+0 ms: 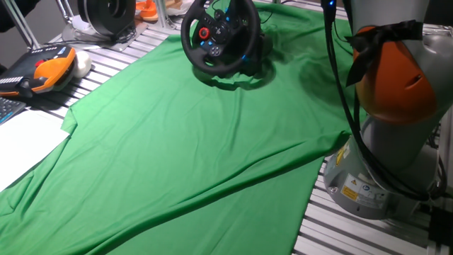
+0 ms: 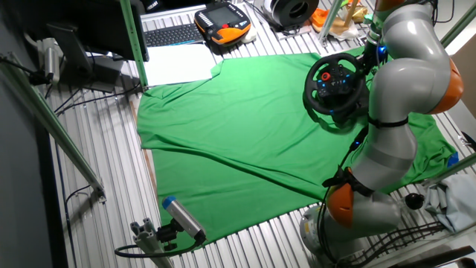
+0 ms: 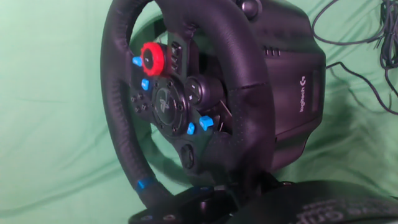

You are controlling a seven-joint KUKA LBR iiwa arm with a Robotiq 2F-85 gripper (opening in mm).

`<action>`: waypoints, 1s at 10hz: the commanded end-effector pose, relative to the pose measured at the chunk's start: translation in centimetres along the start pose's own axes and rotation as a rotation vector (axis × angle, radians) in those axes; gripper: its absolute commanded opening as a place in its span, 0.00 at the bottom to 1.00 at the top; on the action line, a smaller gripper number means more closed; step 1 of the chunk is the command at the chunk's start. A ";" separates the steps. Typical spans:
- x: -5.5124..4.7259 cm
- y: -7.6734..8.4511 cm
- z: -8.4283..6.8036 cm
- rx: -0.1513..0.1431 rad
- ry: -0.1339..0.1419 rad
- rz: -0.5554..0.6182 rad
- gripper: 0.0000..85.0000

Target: Rotate the steering wheel 90 degrees clockwise

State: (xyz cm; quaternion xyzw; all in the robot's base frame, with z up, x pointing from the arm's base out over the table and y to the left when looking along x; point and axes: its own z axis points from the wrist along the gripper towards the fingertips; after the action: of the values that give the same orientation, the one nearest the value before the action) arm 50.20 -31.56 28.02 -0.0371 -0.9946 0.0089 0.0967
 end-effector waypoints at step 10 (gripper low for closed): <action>1.4 1.4 1.6 -0.019 -0.020 0.033 0.20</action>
State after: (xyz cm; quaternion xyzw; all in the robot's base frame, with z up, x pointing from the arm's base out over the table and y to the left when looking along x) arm 48.60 -30.09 26.69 -0.0545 -0.9948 0.0009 0.0864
